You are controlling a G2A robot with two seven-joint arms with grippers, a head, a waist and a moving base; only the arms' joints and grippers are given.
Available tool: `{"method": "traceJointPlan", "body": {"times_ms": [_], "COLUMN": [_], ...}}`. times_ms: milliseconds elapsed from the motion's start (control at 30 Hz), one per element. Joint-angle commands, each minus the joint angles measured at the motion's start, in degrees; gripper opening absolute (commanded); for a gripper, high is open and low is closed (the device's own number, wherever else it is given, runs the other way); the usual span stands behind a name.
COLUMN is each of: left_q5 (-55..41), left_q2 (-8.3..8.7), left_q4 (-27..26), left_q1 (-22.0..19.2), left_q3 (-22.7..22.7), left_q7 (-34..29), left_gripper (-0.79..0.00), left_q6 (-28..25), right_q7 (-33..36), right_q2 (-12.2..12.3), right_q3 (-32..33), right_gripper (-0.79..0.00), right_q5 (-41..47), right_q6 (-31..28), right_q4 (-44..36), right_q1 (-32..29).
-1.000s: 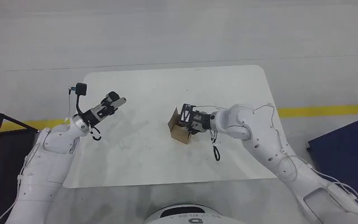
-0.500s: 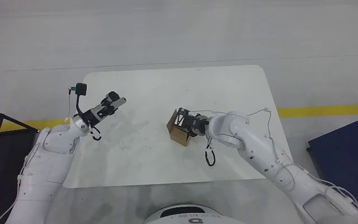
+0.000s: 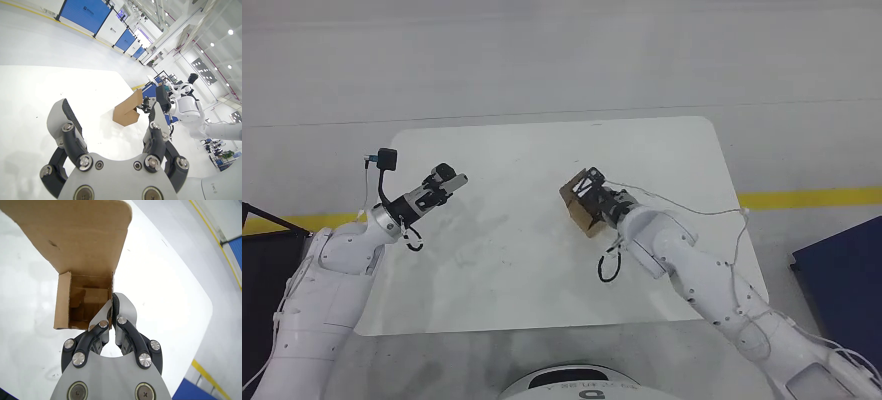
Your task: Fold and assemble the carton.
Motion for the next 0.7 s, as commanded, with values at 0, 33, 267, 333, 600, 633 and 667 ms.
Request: {"method": "traceJointPlan", "body": {"times_ms": [0,33,267,333,600,633,667], "left_q5": [0.0,0.0,0.0,0.0,0.0,0.0,0.0], "left_q2": [0.0,0.0,0.0,0.0,0.0,0.0,0.0], "left_q4": [0.0,0.0,0.0,0.0,0.0,0.0,0.0], "left_q1": [0.0,0.0,0.0,0.0,0.0,0.0,0.0], "left_q3": [0.0,0.0,0.0,0.0,0.0,0.0,0.0], "left_q7": [0.0,0.0,0.0,0.0,0.0,0.0,0.0], "left_gripper": [0.0,0.0,0.0,0.0,0.0,0.0,0.0], "left_q6": [0.0,0.0,0.0,0.0,0.0,0.0,0.0], "right_q7": [5.3,6.2,4.9,1.3,-19.9,-21.8,-23.8], "right_q2": [-0.5,-0.9,-2.6,-2.7,-0.7,-0.4,-0.2], "right_q3": [-0.6,-1.0,0.9,3.2,20.5,22.6,24.6], "right_gripper": [-0.785,-0.785,-0.123,-0.065,-0.175,-0.197,-0.209], "right_q5": [-2.7,-2.5,8.8,15.0,42.9,45.7,48.4], "right_q6": [6.2,7.8,13.5,11.4,-16.8,-19.4,-22.0], "right_q4": [-0.6,-1.2,-3.4,-4.2,1.6,3.2,5.0], "right_q1": [-0.2,-0.2,-1.3,-2.3,-11.2,-12.3,-13.1]}}
